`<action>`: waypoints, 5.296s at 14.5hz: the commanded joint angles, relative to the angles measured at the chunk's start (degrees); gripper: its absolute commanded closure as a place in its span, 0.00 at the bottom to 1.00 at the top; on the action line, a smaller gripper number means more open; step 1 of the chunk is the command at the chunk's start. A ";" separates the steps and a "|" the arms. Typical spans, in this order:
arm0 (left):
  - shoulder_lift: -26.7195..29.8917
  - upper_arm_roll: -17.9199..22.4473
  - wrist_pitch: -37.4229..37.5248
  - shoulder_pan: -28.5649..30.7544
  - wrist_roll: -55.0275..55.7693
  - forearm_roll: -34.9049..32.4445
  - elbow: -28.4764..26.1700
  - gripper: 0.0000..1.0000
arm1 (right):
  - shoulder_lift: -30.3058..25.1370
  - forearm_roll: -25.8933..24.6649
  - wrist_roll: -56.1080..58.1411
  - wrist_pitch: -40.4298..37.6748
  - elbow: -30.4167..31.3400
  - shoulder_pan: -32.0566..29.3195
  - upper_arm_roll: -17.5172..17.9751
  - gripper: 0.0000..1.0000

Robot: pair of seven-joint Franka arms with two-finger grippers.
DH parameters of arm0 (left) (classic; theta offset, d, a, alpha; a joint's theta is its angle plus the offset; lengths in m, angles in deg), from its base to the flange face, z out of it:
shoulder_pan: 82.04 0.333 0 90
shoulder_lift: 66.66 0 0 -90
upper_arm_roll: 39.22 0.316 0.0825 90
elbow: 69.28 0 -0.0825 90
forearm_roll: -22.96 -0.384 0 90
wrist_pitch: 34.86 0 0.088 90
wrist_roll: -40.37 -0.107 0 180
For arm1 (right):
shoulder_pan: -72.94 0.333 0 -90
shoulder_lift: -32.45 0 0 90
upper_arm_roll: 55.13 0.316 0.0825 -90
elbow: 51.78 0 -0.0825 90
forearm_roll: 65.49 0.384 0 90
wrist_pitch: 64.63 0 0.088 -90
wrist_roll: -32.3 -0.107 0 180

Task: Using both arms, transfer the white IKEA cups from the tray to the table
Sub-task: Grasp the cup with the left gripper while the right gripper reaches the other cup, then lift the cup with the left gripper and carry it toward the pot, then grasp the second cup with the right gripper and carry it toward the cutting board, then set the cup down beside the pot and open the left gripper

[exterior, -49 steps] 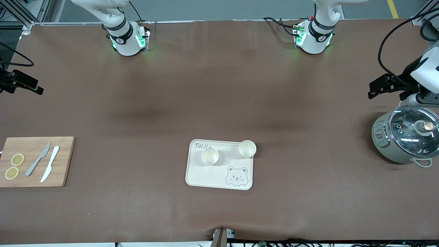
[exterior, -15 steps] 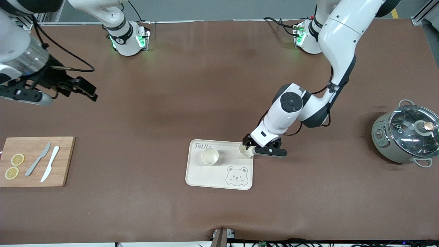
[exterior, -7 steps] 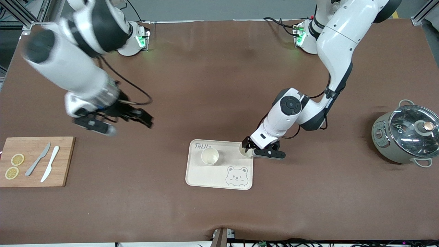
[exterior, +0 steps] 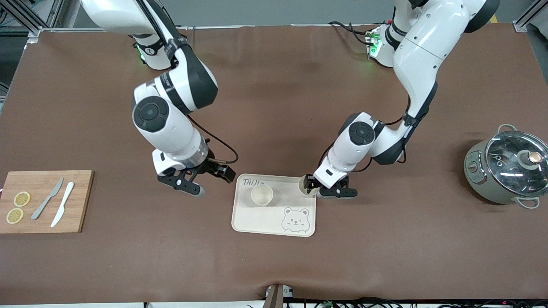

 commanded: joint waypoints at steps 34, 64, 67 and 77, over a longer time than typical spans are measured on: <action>37.31 -3.54 13.44 25.88 -47.73 22.79 -31.05 1.00 | 19.71 -5.14 -9.26 19.65 -3.62 7.63 -0.94 0.61; 25.09 -3.36 -15.42 32.75 -65.43 23.94 -41.53 0.00 | -7.09 -4.09 27.82 3.81 18.68 -11.17 -0.59 1.00; 26.57 -3.36 -14.72 32.66 -64.55 24.03 -41.44 0.00 | -7.71 -4.09 33.35 10.84 24.75 -13.80 -0.59 1.00; 42.14 -3.98 43.71 32.04 -49.62 24.03 -12.55 0.00 | -6.83 -1.82 55.04 21.23 31.71 -24.43 -0.32 1.00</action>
